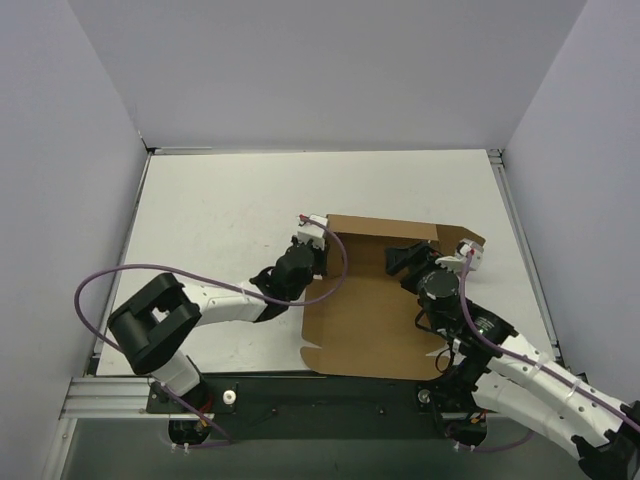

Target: Fold the paper box

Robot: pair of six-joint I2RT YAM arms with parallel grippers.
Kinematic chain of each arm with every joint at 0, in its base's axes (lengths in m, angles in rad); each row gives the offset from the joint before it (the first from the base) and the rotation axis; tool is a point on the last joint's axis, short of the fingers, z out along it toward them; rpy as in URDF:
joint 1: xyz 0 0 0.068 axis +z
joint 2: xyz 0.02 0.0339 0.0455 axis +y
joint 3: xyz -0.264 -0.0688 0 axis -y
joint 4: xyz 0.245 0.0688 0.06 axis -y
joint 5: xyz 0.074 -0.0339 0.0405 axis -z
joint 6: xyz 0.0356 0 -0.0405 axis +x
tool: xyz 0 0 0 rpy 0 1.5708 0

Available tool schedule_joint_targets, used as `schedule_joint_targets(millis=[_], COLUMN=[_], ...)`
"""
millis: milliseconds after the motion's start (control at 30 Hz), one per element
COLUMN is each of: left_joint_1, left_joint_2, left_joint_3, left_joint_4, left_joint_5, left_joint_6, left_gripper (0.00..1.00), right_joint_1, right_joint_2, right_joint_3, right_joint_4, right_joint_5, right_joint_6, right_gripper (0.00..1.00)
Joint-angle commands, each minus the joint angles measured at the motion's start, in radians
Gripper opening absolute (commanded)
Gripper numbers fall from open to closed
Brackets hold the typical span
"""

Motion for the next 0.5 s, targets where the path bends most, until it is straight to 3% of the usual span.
schedule_joint_targets(millis=[0,200,467], left_joint_1=[0.05,0.12,0.157], left_joint_2=[-0.077,-0.128,-0.162], left_joint_3=[0.053,0.055,0.04], left_joint_4=[-0.271,-0.439,-0.482], left_joint_5=[0.156,0.287,0.354], left_joint_6=[-0.125,-0.146,-0.137], left_gripper=[0.0,0.0,0.0], right_joint_1=[0.013,0.013,-0.043], right_joint_2=[-0.085,-0.173,-0.063], right_joint_3=[0.007,0.042,0.039], right_joint_4=[-0.234,-0.394,-0.457], right_joint_5=[-0.017,0.095,0.119], right_joint_6=[-0.072,-0.188,-0.156], right_gripper=[0.69,0.69,0.73])
